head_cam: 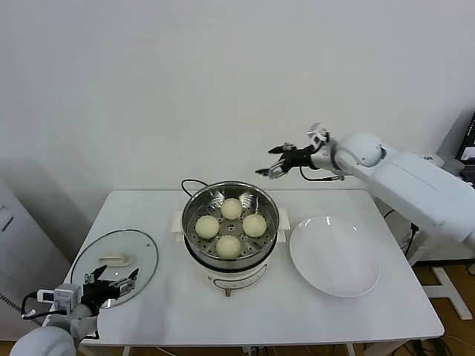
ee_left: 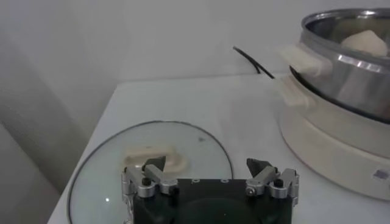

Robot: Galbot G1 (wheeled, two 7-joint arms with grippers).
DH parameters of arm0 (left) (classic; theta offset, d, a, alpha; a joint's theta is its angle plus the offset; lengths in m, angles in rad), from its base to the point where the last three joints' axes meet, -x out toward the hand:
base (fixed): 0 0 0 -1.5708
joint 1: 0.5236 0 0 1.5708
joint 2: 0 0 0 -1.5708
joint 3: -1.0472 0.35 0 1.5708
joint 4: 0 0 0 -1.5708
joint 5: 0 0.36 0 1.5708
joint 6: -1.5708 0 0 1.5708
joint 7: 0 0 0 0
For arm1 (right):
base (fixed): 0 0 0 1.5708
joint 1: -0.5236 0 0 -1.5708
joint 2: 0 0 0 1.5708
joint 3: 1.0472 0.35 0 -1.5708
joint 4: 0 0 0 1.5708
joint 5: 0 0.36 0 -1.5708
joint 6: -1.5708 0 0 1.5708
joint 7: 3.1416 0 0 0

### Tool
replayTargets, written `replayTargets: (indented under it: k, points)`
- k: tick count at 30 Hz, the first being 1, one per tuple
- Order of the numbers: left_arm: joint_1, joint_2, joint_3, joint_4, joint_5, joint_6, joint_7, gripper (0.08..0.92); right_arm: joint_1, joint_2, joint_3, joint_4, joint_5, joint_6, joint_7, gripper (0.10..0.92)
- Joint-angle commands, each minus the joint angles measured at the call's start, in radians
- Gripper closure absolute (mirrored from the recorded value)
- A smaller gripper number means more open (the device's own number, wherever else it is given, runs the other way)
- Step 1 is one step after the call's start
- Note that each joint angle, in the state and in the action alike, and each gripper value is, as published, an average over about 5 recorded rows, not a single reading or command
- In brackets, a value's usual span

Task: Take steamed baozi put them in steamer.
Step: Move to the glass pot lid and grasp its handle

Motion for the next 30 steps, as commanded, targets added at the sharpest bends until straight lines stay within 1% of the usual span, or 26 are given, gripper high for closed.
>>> replayTargets:
  k: [1, 4, 6, 9, 12, 17, 20, 25, 27, 30]
  points:
    - [0.000, 0.000, -0.002, -0.003, -0.008, -0.026, 0.013, 0.177, -0.608, -0.133, 0.619, 0.156, -0.022, 0.192, 0.261, 0.203]
    - [0.000, -0.004, -0.001, -0.008, -0.008, -0.039, 0.022, 0.177, -0.755, -0.131, 0.711, 0.173, -0.085, 0.249, 0.321, 0.203]
    - [-0.001, -0.006, -0.001, -0.012, -0.005, -0.046, 0.026, 0.177, -0.860, -0.097, 0.800, 0.192, -0.126, 0.269, 0.349, 0.203]
    - [-0.004, -0.006, 0.001, -0.015, 0.012, -0.056, 0.035, 0.177, -1.002, -0.021, 0.939, 0.232, -0.180, 0.268, 0.362, 0.203]
    - [-0.005, -0.005, 0.003, -0.018, 0.050, -0.069, 0.047, 0.177, -1.117, 0.079, 1.069, 0.248, -0.265, 0.286, 0.373, 0.203]
    - [-0.004, -0.004, 0.002, -0.008, 0.176, -0.097, 0.054, 0.177, -1.257, 0.228, 1.237, 0.269, -0.368, 0.325, 0.333, 0.203]
    - [0.005, -0.002, 0.001, 0.016, 0.337, -0.139, 0.062, 0.177, -1.304, 0.311, 1.297, 0.274, -0.413, 0.340, 0.305, 0.203]
    - [0.053, -0.001, 0.010, 0.074, 0.679, -0.253, 0.082, 0.177, -1.349, 0.407, 1.369, 0.269, -0.470, 0.337, 0.289, 0.203]
    - [0.069, -0.006, 0.016, 0.114, 0.843, -0.323, 0.085, 0.177, -1.364, 0.428, 1.381, 0.266, -0.491, 0.334, 0.281, 0.203]
    - [0.064, -0.021, 0.016, 0.206, 1.103, -0.447, 0.083, 0.177, -1.377, 0.447, 1.388, 0.262, -0.510, 0.334, 0.266, 0.203]
